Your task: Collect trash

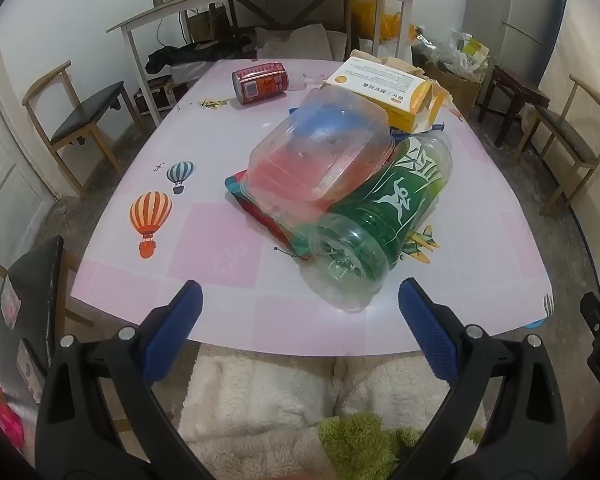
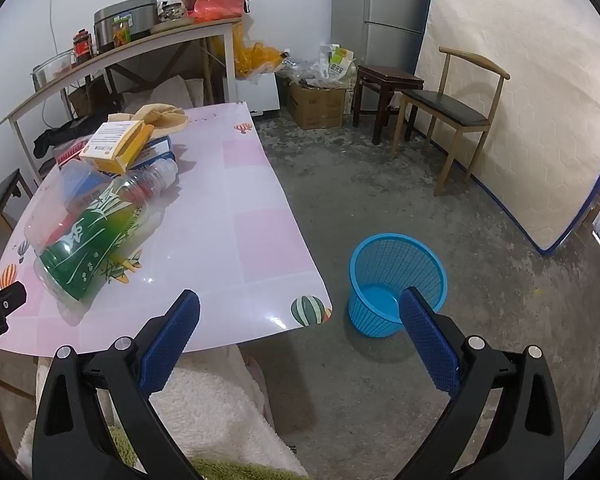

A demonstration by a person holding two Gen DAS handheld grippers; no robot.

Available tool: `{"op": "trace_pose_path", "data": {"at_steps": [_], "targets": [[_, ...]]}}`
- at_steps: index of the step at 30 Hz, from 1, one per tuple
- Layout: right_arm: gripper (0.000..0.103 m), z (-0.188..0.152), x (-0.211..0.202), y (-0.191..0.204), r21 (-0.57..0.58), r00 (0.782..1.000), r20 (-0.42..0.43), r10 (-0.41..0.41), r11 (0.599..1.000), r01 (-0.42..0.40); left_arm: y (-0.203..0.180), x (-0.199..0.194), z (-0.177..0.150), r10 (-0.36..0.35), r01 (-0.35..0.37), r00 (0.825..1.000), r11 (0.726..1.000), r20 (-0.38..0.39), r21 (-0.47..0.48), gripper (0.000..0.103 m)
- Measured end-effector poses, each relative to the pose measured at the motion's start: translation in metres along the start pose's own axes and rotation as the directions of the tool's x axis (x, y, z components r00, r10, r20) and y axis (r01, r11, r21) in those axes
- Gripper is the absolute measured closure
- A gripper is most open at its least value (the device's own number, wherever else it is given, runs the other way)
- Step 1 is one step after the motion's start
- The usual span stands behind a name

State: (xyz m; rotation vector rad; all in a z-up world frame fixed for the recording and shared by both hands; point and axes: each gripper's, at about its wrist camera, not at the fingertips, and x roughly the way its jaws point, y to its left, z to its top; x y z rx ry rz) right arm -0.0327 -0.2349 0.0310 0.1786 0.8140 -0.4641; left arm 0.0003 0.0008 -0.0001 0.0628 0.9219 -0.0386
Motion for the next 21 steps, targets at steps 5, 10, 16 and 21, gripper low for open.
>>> {"op": "trace_pose_path", "data": {"at_steps": [5,10,16,21], "targets": [[0.006,0.0001,0.0002,0.0005,0.000,1.000,0.000,-0.001,1.000,0.001,0.0003,0.0003,0.0002,-0.002,0.002,1.000,1.000,-0.003,-0.001,0.009],[0.006,0.0002,0.0001,0.0006,-0.001,1.000,0.000,0.000,1.000,0.000,0.0006,0.0004,0.0003,-0.003,0.003,1.000,1.000,-0.003,-0.001,0.009],[0.006,0.0004,0.0004,0.0007,0.000,1.000,0.000,0.001,1.000,-0.001,0.0007,0.0004,0.0002,-0.003,0.003,1.000,1.000,-0.003,-0.002,0.009],[0.006,0.0006,0.0010,0.0009,0.001,1.000,-0.002,0.002,1.000,-0.002,0.0043,0.0061,-0.0049,-0.003,0.003,1.000,1.000,-0.004,-0.002,0.009]]}}
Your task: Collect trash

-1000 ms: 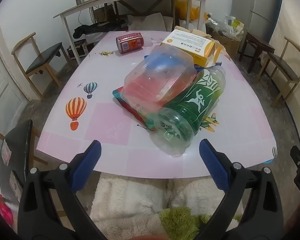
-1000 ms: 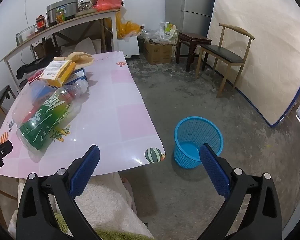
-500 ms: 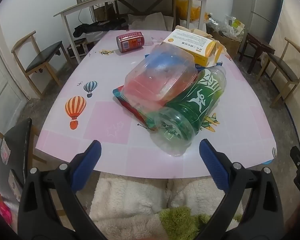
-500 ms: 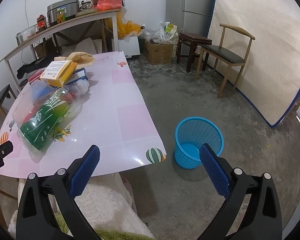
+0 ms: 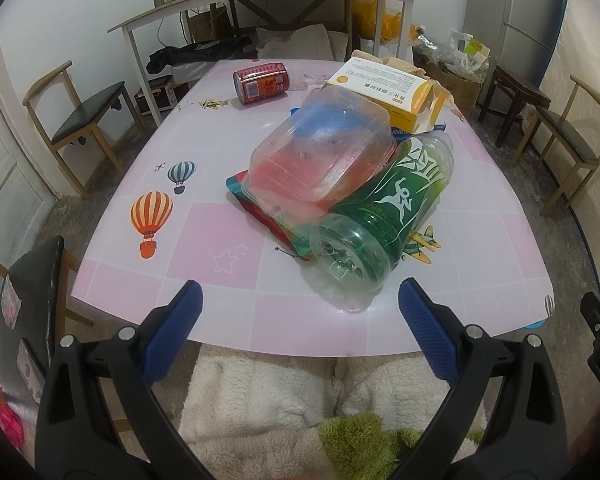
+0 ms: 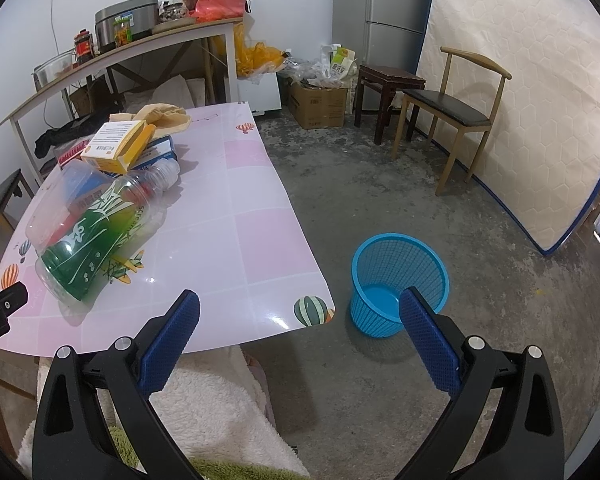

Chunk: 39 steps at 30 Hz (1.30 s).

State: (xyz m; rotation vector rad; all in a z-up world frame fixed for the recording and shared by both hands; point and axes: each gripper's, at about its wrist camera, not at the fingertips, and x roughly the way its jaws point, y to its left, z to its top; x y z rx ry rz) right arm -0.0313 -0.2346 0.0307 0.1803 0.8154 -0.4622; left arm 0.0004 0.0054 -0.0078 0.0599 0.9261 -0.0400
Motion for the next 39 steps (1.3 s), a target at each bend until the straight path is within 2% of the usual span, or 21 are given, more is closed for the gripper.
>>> {"op": "trace_pose_path", "data": {"at_steps": [39], "targets": [[0.006,0.0008,0.0005,0.0000,0.003,1.000,0.000,0.003,1.000,-0.003,0.0020,0.0024,-0.0002,0.003,-0.003,1.000,1.000,-0.001,0.001,0.009]]}}
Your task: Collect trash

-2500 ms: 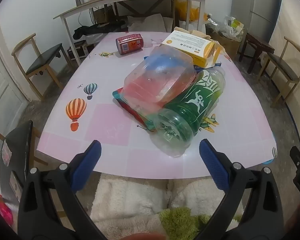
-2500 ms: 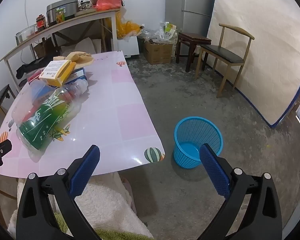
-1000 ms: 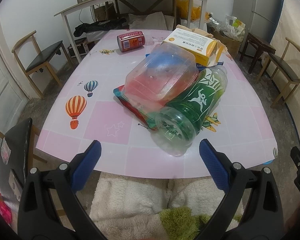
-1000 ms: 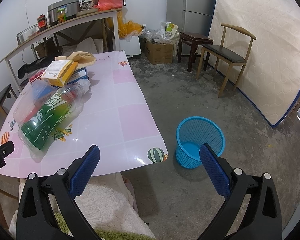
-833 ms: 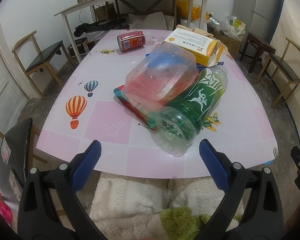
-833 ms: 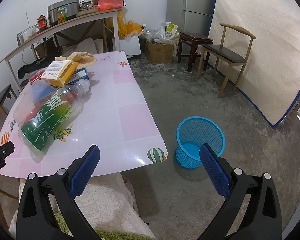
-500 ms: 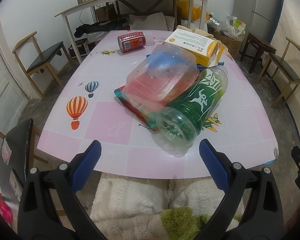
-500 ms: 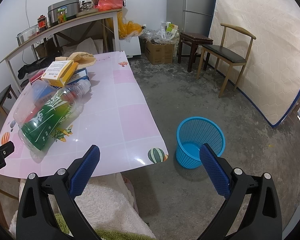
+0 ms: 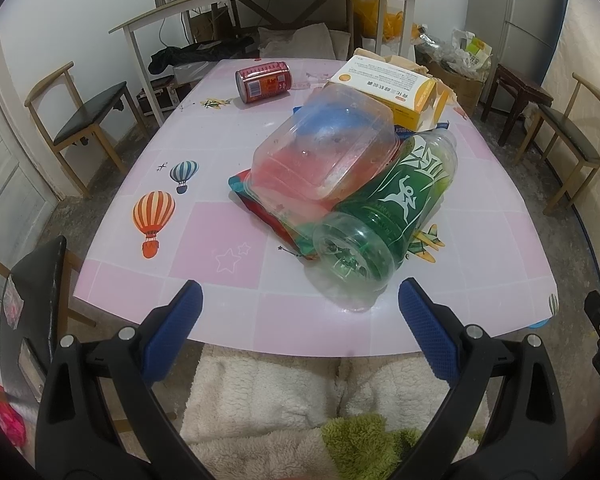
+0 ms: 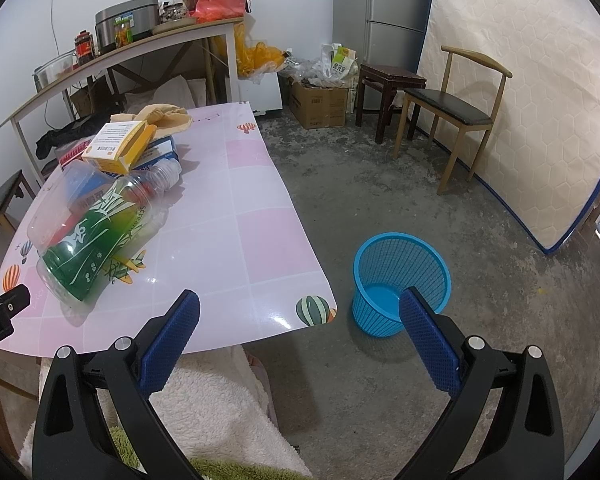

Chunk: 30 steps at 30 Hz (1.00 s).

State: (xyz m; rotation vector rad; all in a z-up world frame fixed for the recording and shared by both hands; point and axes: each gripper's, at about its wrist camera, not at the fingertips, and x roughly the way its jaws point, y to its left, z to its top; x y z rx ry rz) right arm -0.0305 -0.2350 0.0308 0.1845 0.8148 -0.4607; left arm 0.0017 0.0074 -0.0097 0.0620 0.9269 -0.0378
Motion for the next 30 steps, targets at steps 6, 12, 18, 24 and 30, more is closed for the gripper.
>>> {"op": "trace_pose_path", "data": {"at_steps": [6,12,18,24,30], "targets": [[0.006,0.000,0.001,-0.002,0.000,1.000,0.000,0.000,1.000,0.000,0.002,0.002,-0.001,0.000,0.000,1.000,1.000,0.000,0.001,0.009],[0.006,0.000,0.001,0.001,-0.001,1.000,0.001,0.000,1.000,0.000,0.002,0.002,-0.001,0.000,0.000,1.000,1.000,-0.001,-0.001,0.009],[0.006,-0.001,0.001,0.003,-0.001,1.000,-0.004,-0.002,1.000,0.002,0.004,0.003,0.001,0.000,0.000,1.000,1.000,-0.004,0.002,0.009],[0.006,0.003,0.000,0.009,-0.004,1.000,-0.006,-0.001,1.000,0.001,0.019,0.009,-0.001,0.000,0.000,1.000,1.000,-0.006,-0.007,0.009],[0.006,0.023,0.012,0.020,-0.005,0.998,0.004,0.056,0.998,-0.056,0.027,0.015,0.011,-0.002,0.003,1.000,1.000,0.013,-0.027,0.009]]}}
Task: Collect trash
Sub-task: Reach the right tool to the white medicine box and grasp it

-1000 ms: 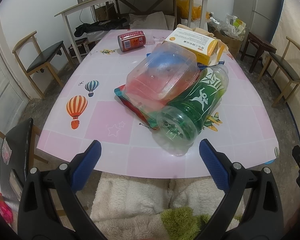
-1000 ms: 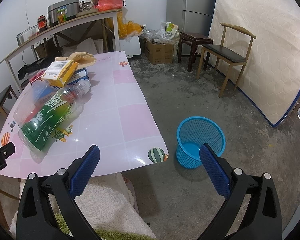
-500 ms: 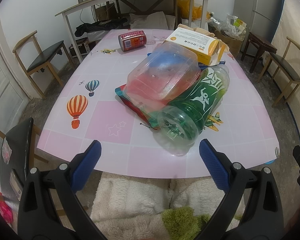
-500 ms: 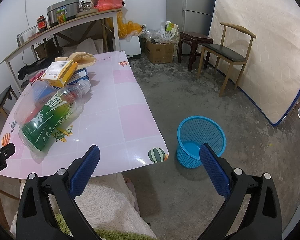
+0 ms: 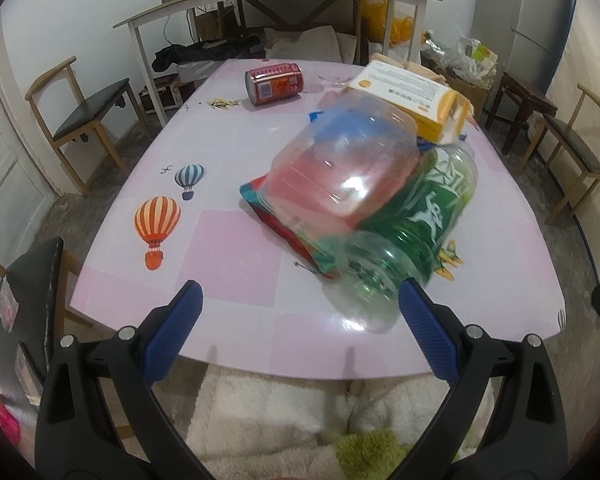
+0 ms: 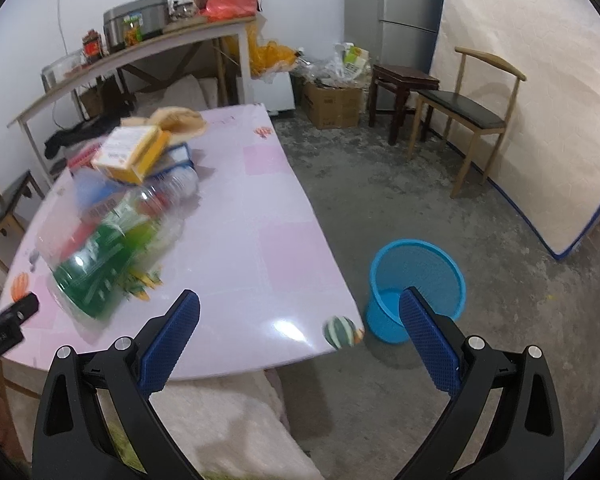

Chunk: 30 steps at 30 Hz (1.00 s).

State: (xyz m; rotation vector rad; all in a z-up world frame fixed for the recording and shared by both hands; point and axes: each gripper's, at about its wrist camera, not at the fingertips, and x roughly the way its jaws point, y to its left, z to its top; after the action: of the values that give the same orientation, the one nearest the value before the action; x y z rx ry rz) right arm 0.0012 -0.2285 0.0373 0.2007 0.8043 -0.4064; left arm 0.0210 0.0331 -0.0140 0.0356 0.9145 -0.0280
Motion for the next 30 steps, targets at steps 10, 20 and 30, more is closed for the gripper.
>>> {"op": "trace_pose_path", "data": {"at_steps": [10,20,30], "targets": [[0.006,0.039,0.003,0.039,-0.095,0.987,0.102,-0.123,0.987,0.132,0.029,0.017,0.026,0.001,-0.001,1.000,0.999,-0.005,-0.048,0.009],[0.006,0.080,-0.023,0.070,-0.246,0.949,0.290,0.124,0.968,-0.051,0.055,0.021,0.059,-0.087,0.090,0.993,0.996,0.084,-0.028,0.009],[0.006,0.151,0.026,0.106,-0.338,0.892,0.024,0.452,0.843,-0.419,0.064,0.030,0.066,-0.298,0.302,0.933,0.953,0.202,0.010,0.009]]}}
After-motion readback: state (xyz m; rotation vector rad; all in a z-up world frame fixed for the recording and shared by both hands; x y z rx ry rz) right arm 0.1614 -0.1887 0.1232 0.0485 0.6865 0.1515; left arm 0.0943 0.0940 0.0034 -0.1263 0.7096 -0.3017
